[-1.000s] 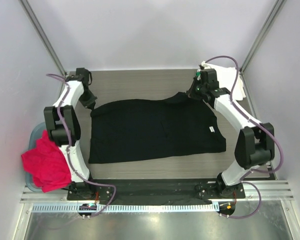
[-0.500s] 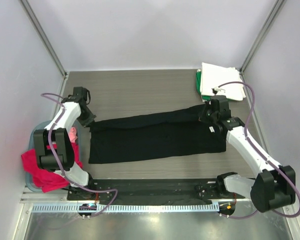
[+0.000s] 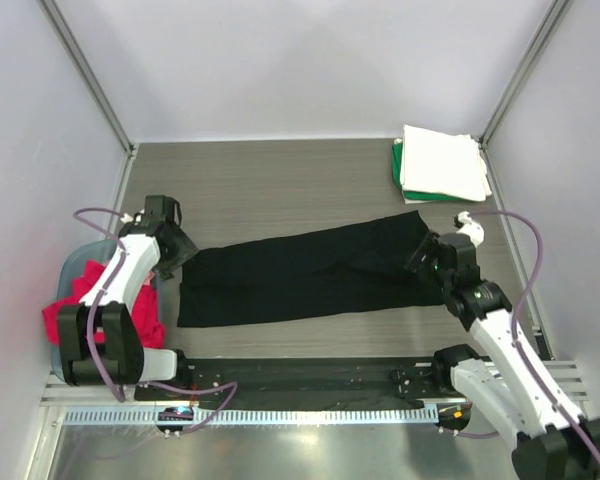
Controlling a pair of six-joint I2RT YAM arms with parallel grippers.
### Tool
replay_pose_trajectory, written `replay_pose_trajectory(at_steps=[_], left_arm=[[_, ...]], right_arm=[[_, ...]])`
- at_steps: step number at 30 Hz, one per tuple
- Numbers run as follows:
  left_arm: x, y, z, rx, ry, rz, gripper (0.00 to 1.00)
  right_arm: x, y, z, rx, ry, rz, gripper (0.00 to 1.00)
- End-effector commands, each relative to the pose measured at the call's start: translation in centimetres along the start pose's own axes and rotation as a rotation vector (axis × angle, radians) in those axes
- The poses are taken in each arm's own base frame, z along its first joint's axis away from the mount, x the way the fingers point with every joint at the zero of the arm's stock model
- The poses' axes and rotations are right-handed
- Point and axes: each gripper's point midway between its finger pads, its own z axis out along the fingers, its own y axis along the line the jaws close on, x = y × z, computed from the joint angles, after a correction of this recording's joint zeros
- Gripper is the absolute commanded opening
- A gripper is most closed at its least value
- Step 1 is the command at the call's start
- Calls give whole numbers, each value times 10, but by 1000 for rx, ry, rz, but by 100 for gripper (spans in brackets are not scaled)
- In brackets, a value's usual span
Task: Fold and stack the t-shirts
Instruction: Fold the tshirt
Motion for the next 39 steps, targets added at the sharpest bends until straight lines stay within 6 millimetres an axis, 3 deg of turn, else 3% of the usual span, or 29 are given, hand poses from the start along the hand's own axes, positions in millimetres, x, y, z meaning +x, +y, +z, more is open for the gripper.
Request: replay_pose_trajectory(at_steps=[1, 3, 5, 7, 11, 15, 18, 24, 29, 33, 34, 36, 37, 39], left_arm=[[-11, 2, -14, 24, -86, -65, 73], [-14, 1, -19, 42, -102, -74, 80], [-20, -4, -28, 69, -123, -87, 79], [-25, -11, -34, 100, -134, -91, 79], [-21, -36, -36, 161, -123, -25, 76], [9, -76, -30, 190, -66, 143, 74], [34, -90, -14, 166, 6, 215, 72], [71, -92, 11, 105, 92, 299, 70], [95, -78, 33, 32, 174, 337, 71], [116, -57, 46, -33, 229, 331, 70], [120, -54, 48, -35, 237, 323, 70], [138, -50, 48, -20, 276, 309, 69], [144, -48, 48, -20, 291, 305, 69], [164, -45, 46, -1, 333, 275, 69]], right_arm=[[-1, -26, -22, 88, -83, 147, 68], [-15, -26, -32, 88, -147, 192, 90], [-32, -19, -38, 75, -186, 213, 90], [-37, -7, -34, 42, -168, 206, 91], [-15, 31, 2, -75, 14, 163, 87], [16, 43, 34, -114, 141, 186, 86], [37, 43, 51, -106, 213, 201, 86], [78, 19, 72, 9, 335, 197, 87], [109, 12, 92, 44, 440, 195, 87], [127, 23, 113, 20, 541, 190, 87], [120, 33, 120, -2, 537, 187, 87], [128, 40, 130, -11, 585, 173, 86], [116, 53, 139, -37, 570, 169, 86], [120, 57, 151, -33, 602, 159, 87]])
